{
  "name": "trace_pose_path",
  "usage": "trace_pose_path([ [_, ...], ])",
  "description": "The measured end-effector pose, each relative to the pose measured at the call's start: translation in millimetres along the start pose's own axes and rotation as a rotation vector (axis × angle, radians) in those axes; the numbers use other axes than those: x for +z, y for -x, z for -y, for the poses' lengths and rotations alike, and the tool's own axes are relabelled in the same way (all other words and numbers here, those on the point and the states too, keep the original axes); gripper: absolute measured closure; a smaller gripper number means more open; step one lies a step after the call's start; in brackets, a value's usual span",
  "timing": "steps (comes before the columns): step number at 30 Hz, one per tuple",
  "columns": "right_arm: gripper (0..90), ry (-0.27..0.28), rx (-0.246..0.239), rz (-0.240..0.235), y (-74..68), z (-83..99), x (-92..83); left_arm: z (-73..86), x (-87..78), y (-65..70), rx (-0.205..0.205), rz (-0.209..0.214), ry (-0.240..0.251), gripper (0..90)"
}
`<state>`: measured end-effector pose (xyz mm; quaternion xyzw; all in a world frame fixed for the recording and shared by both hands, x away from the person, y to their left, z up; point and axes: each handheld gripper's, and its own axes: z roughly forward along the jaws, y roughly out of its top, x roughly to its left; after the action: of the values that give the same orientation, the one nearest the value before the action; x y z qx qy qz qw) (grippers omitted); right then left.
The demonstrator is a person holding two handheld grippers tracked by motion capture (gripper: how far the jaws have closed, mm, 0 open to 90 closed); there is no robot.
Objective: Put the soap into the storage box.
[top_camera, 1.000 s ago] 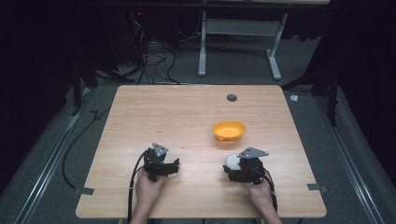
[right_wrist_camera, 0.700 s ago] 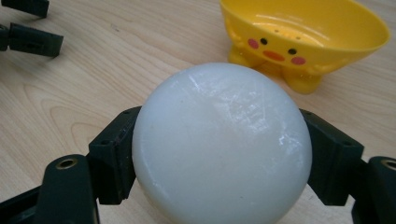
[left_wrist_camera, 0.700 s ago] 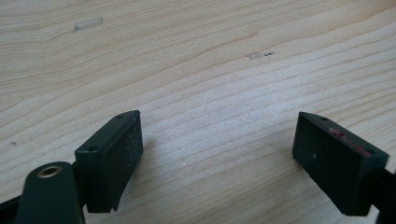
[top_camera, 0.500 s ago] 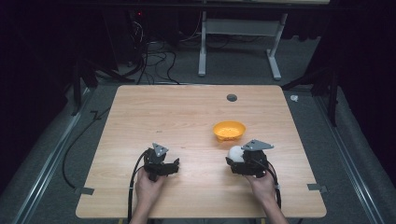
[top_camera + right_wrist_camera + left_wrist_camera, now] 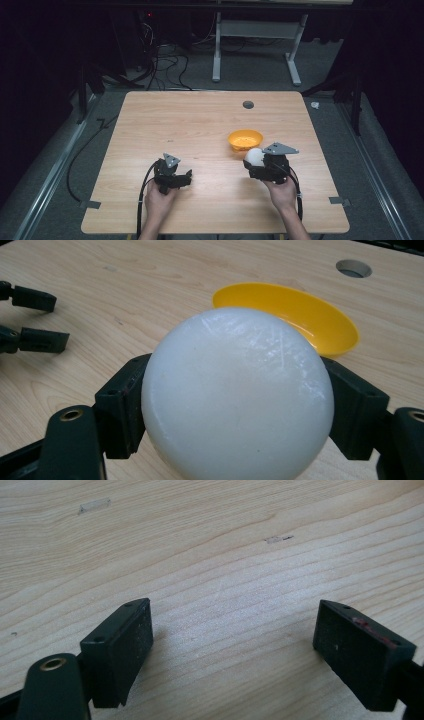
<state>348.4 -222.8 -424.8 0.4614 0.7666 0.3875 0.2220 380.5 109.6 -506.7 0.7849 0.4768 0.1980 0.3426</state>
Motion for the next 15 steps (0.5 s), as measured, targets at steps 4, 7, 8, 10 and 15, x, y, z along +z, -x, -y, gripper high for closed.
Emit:
trace_pose_path([
  [4, 24.2, 0.001, -0.004, -0.004, -0.3, -4.3, 0.5, 0.0, 0.0, 0.0, 0.0, 0.0, 0.0, 16.6],
  [7, 24.3, 0.003, -0.01, -0.008, 0.0, -7.7, 1.2, 0.0, 0.0, 0.0, 0.0, 0.0, 0.0, 16.5],
  [8, 24.3, 0.003, -0.01, -0.008, 0.0, -7.7, 1.2, 0.0, 0.0, 0.0, 0.0, 0.0, 0.0, 16.5],
  [10, 24.2, 0.01, -0.013, -0.014, 1.0, -12.2, 1.7, 0.0, 0.0, 0.0, 0.0, 0.0, 0.0, 16.5],
  [15, 24.3, 0.011, -0.005, -0.026, 5.1, -20.9, 6.6, 0.0, 0.0, 0.0, 0.0, 0.001, 0.0, 16.5],
])
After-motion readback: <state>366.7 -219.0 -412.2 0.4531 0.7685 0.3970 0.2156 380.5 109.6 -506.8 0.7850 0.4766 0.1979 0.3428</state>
